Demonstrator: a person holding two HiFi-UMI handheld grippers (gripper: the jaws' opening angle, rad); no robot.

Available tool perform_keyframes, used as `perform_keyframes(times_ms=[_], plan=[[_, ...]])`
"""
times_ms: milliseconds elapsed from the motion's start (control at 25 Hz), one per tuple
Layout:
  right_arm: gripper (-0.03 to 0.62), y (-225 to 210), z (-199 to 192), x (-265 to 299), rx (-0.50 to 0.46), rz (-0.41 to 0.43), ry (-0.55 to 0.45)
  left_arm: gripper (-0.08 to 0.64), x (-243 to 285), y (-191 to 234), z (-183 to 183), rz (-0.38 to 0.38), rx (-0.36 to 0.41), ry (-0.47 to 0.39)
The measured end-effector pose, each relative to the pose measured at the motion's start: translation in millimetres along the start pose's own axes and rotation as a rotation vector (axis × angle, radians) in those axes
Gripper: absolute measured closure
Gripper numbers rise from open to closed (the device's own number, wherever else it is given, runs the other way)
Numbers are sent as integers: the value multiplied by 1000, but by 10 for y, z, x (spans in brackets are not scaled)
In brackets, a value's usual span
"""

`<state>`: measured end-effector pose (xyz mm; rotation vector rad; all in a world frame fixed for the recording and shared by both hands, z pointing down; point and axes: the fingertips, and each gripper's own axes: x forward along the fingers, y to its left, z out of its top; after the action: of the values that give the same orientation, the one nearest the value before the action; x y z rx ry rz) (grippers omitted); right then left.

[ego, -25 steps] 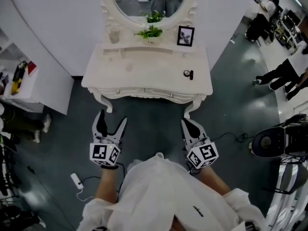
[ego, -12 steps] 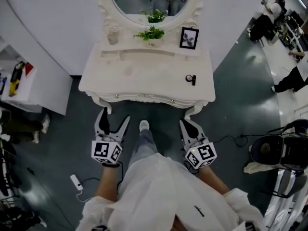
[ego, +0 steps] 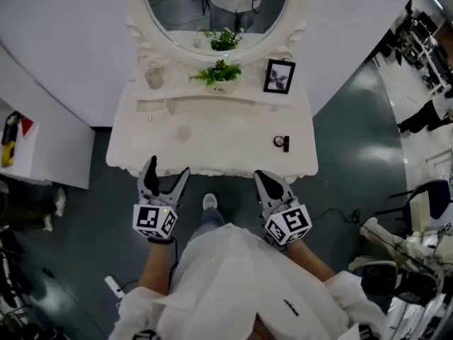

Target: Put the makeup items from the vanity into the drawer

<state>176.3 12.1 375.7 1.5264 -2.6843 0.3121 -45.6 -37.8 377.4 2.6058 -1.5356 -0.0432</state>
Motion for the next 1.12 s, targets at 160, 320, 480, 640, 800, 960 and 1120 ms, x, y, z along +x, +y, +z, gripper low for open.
perform_keyframes(times_ms=[160,320,480,640,800,960,1120], plan=[[575,-158,95,529,1,1,15,160,460,263,-38,-30,22,53],[575,-270,70,1020,9,4,54,160,871,498,-163,-53,61,115],[575,-359,-32,1493,26,10,102,160,1224,757,-300,-63,42,152],[575,-402,-102,1834,38,6,127,160,1469,889,-433,-97,30,197],[575,-506,-165,2145,37,0,124,160,1707,983,-601,-127,21,226],[575,-481,-257,2309,33,12,159,160,1797,1027,-759,-130,14,263],[575,-421,-391,2473,17,42,192,160,1866,1060,-951,-127,1,310]])
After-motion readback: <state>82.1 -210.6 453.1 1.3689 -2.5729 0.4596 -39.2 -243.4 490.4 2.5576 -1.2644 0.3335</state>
